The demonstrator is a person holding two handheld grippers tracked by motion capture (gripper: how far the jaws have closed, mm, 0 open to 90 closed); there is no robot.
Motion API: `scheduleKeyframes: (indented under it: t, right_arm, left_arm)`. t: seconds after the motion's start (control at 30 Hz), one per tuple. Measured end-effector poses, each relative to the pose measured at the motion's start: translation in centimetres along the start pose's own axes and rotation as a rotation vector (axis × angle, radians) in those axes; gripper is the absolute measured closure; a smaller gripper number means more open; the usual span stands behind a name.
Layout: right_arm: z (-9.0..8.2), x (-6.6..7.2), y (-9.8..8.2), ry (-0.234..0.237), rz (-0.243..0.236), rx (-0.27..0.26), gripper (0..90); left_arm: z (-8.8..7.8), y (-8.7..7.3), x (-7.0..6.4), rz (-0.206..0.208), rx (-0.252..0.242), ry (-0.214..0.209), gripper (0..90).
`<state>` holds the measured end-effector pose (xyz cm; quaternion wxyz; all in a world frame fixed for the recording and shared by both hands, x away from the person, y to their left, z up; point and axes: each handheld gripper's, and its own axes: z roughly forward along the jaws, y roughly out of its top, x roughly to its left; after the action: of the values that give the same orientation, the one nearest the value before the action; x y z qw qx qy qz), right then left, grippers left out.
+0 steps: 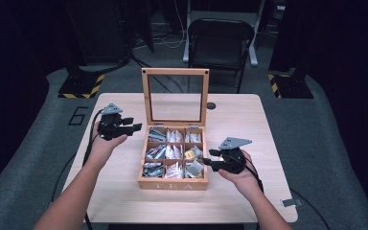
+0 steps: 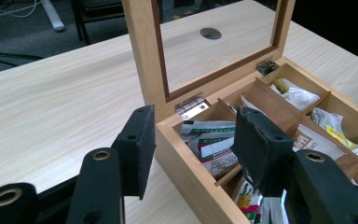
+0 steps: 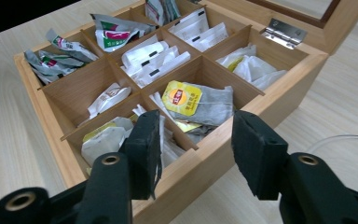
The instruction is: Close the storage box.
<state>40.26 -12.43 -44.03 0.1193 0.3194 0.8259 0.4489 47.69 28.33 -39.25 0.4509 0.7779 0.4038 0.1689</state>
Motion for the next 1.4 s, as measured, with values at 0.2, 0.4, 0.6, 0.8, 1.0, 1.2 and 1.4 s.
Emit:
scheduleKeyframes:
  t: [0.2,0.4,0.6,0.8,1.0,1.2,1.4]
  right_arm:
    - [0.4,0.4,-0.3,0.012,-0.005,0.010,56.7]
    - [0.8,1.0,-0.6,0.022,-0.015,0.005,58.8]
    - [1.3,1.3,-0.7,0.048,-0.022,0.017,64.6]
    - [1.7,1.3,-0.9,0.064,-0.019,0.033,71.0]
    - [2.0,1.4,-1.1,0.078,-0.018,0.045,81.4]
    - [2.0,1.5,-1.2,0.096,-0.015,0.040,87.9]
    - [1.8,1.6,-1.1,0.104,-0.023,0.032,88.5]
  left_arm:
    - [0.0,0.0,0.0,-0.002,0.000,0.001,48.7]
    - [0.0,-0.1,0.1,-0.001,0.000,0.000,48.7]
    - [0.0,-0.1,0.0,0.000,0.001,0.000,48.7]
    - [-0.1,-0.1,0.1,-0.001,0.000,0.000,48.6]
    - [-0.1,-0.2,0.1,-0.002,-0.001,0.001,48.7]
    - [0.0,-0.2,0.0,0.001,0.001,0.001,48.6]
    - [0.0,-0.2,0.0,0.001,0.000,0.002,48.6]
